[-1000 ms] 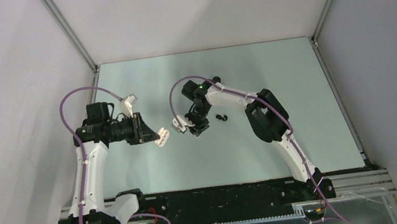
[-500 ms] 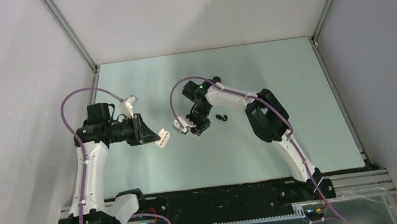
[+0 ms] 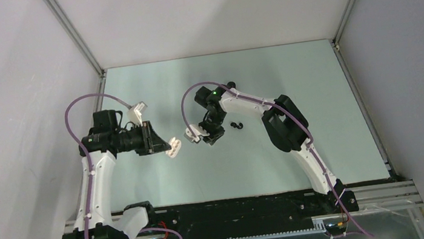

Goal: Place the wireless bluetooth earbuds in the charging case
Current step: Pick up the earbud from the center of the board.

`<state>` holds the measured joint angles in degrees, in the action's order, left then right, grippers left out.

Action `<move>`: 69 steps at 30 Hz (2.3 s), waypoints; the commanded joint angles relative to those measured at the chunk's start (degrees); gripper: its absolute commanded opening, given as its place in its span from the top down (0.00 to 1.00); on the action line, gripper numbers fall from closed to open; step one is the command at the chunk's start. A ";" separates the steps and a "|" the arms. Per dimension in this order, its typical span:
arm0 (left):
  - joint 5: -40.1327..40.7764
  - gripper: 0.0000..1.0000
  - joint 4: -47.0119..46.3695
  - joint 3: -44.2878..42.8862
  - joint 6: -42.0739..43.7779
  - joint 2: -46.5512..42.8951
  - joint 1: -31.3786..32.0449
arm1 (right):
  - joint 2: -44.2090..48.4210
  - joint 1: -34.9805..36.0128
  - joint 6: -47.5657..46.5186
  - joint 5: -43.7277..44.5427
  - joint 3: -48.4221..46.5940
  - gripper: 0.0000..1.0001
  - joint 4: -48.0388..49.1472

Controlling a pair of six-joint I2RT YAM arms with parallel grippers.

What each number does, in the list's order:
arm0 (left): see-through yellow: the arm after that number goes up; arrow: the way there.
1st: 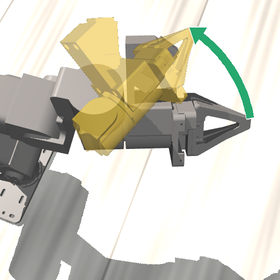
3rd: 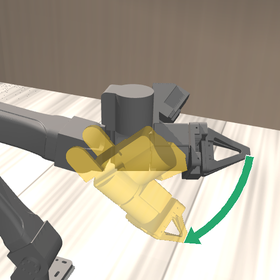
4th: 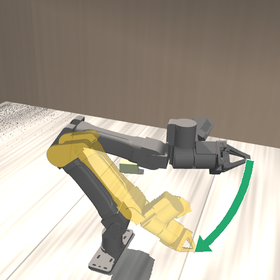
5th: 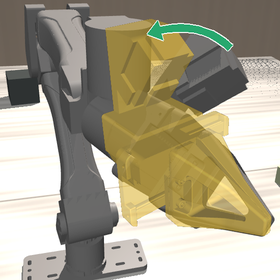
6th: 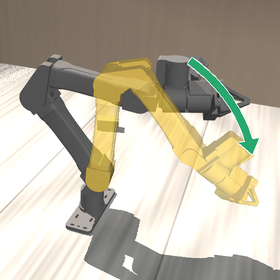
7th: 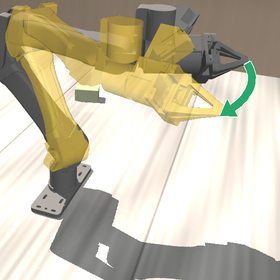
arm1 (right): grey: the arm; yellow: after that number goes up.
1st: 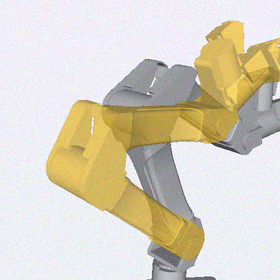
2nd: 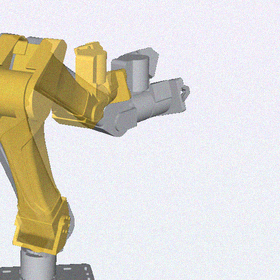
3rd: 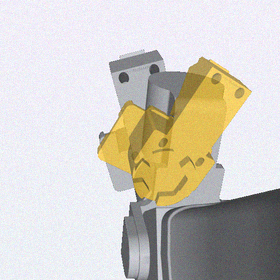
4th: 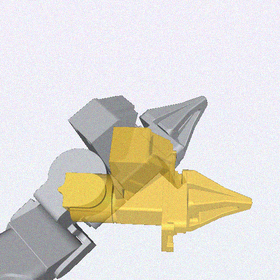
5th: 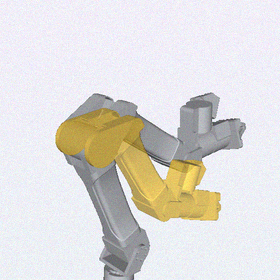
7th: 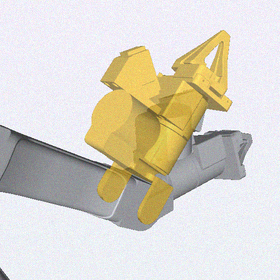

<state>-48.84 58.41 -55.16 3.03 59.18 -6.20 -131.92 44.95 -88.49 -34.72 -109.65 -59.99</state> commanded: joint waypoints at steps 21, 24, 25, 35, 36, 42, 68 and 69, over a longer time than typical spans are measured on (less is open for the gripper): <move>-1.56 1.00 -0.23 -1.40 0.84 1.42 -0.58 | 5.73 0.10 10.10 2.27 9.76 0.62 7.39; -1.46 1.00 -0.23 -1.30 0.83 1.22 -0.53 | 5.73 0.03 11.38 2.28 10.13 0.61 8.88; -1.42 1.00 -0.23 -1.20 0.84 1.16 -0.58 | 5.72 0.00 11.53 2.29 10.32 0.60 9.17; -1.12 1.00 -0.23 -1.02 0.80 0.90 -0.69 | 6.53 0.13 12.58 2.48 11.35 0.50 10.52; -1.16 1.00 -0.23 -1.07 0.78 0.83 -0.65 | 6.87 -0.04 12.56 2.30 11.41 0.48 10.12; -1.20 1.00 -0.28 -0.92 0.91 0.51 -0.66 | 10.55 -1.27 12.26 -0.87 11.22 0.46 6.72; -1.26 1.00 -0.23 -0.52 0.68 -0.86 -0.66 | 1.14 0.32 17.97 -2.20 1.59 0.52 8.74; -1.30 1.00 -0.23 -0.34 0.60 -0.84 -0.66 | 1.05 0.34 17.98 -2.13 1.57 0.52 8.77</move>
<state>-48.77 58.43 -55.18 3.42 59.88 -6.20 -130.10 44.95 -71.44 -36.82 -105.78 -51.92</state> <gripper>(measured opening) 0.268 0.486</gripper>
